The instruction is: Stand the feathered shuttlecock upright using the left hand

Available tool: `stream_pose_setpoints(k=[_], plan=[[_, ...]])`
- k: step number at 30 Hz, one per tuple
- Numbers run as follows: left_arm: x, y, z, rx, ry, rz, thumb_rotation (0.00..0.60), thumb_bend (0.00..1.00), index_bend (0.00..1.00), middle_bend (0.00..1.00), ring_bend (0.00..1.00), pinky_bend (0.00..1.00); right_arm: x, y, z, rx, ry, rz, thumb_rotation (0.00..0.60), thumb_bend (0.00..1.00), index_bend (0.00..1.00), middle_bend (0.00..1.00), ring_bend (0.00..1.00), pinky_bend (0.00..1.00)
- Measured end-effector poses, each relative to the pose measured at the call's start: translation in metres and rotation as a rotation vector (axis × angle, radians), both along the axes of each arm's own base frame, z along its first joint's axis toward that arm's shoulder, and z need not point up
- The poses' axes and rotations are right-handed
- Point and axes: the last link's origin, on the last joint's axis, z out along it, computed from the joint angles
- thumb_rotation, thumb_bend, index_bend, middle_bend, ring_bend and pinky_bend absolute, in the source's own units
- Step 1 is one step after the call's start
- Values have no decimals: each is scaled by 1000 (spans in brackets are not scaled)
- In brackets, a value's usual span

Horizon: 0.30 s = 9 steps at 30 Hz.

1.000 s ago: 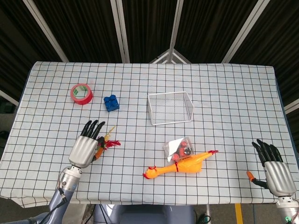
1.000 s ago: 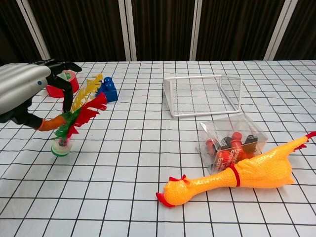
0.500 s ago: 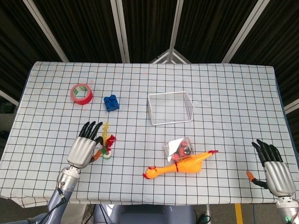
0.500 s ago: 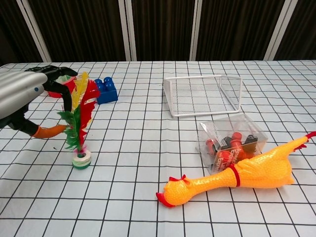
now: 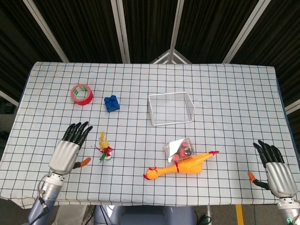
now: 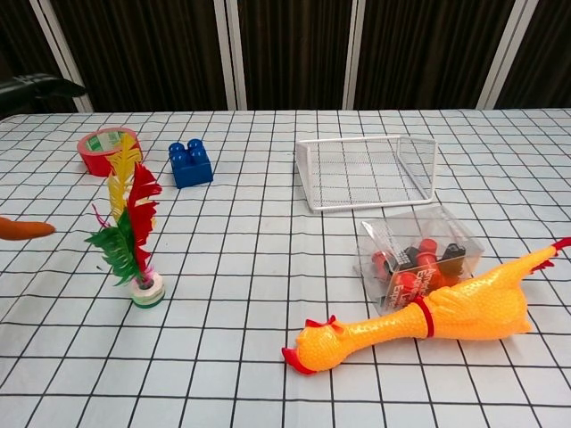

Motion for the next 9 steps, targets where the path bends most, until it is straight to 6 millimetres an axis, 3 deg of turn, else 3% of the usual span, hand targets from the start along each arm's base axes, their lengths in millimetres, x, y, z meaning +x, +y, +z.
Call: stream_pose_setpoints(k=[4, 9], plan=[[-25, -13, 28, 39, 11, 40, 600, 119, 48, 0, 0, 0, 0, 0, 0, 0, 5, -2, 600, 339, 0, 0, 0, 0], [-71, -39, 56, 77, 69, 127, 600, 119, 0, 0, 0, 0, 0, 0, -2, 2, 15, -1, 600, 339, 0, 0, 0, 0]])
